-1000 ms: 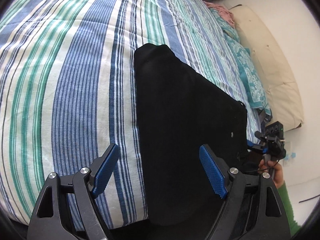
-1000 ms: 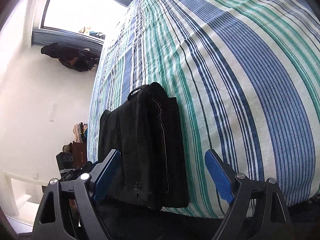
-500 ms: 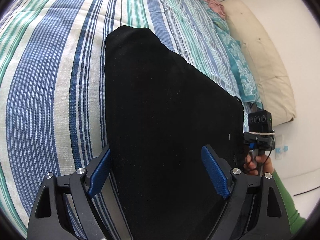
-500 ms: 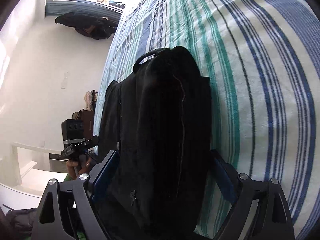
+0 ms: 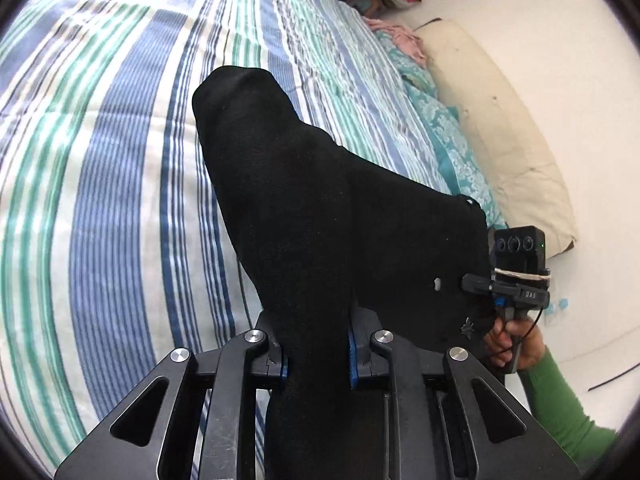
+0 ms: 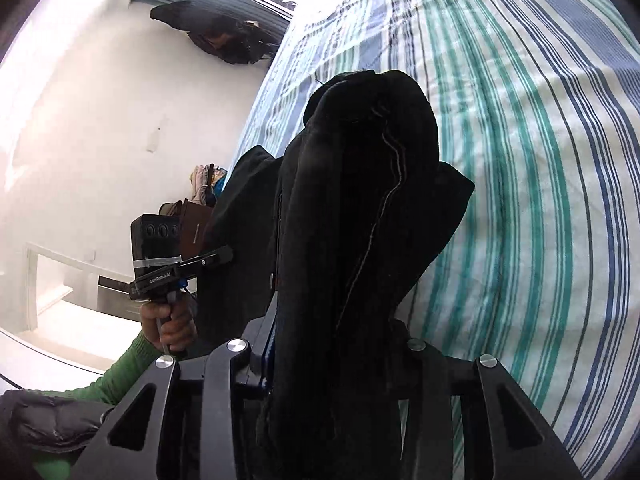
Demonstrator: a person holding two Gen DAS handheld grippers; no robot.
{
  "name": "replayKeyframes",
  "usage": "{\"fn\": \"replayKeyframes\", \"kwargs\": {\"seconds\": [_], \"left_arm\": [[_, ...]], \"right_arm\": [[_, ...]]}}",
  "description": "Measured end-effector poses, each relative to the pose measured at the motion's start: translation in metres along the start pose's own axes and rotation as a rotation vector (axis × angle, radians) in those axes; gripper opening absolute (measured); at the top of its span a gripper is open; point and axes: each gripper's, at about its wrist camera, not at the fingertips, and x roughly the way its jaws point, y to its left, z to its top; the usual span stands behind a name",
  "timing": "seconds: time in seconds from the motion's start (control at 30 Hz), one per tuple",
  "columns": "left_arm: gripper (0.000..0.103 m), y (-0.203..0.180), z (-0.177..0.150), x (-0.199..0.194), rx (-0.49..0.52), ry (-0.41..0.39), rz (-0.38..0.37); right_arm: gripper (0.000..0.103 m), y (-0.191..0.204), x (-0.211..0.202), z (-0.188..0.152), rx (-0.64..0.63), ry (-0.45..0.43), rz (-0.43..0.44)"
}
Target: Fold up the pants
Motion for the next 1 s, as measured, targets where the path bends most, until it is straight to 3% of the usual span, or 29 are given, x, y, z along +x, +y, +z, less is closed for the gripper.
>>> {"fn": "replayKeyframes", "kwargs": {"seconds": [0.17,0.27,0.33,0.37,0.4,0.43,0.47,0.53,0.63,0.73,0.83,0.93,1.0], "left_arm": [[0.019,0.016,0.066,-0.016,0.015,-0.078,0.074],[0.021,0.031,0.093,-0.001,0.028,-0.087,0.150],[0.030,0.050,0.099,0.023,0.004,-0.061,0.225],[0.041,0.061,0.099,0.039,-0.015,-0.035,0.291],[0.051,0.072,0.096,0.054,-0.030,-0.004,0.366],[0.074,0.080,0.092,0.063,-0.031,0.008,0.417],[0.080,0.082,0.089,0.063,-0.013,-0.024,0.424],[0.088,0.079,0.086,0.057,0.011,-0.056,0.472],[0.087,0.065,0.080,0.035,0.095,-0.093,0.559],[0.088,0.037,0.059,0.007,0.247,-0.172,0.698],[0.099,0.004,0.029,-0.013,0.354,-0.263,0.830],[0.101,-0.023,-0.001,-0.031,0.338,-0.336,0.883],[0.101,-0.042,-0.018,-0.038,0.291,-0.362,0.868]], "right_arm": [[0.038,-0.008,0.003,0.024,-0.037,-0.065,0.016],[0.038,-0.012,0.031,0.062,-0.021,-0.071,0.000],[0.038,-0.026,0.052,0.077,0.004,-0.068,-0.050],[0.040,-0.038,0.059,0.083,0.033,-0.058,-0.086],[0.042,-0.049,0.072,0.087,0.068,-0.041,-0.142],[0.051,-0.062,0.082,0.087,0.107,-0.025,-0.203],[0.062,-0.074,0.086,0.084,0.141,-0.024,-0.233],[0.063,-0.087,0.081,0.077,0.158,-0.069,-0.184],[0.069,-0.088,0.066,0.070,0.129,-0.089,-0.194],[0.072,-0.079,0.028,0.056,0.071,-0.140,-0.287],[0.076,-0.042,-0.006,0.036,-0.044,-0.209,-0.387],[0.103,0.005,-0.038,-0.006,-0.160,-0.295,-0.495],[0.103,0.031,-0.051,-0.034,-0.210,-0.345,-0.539]]}}
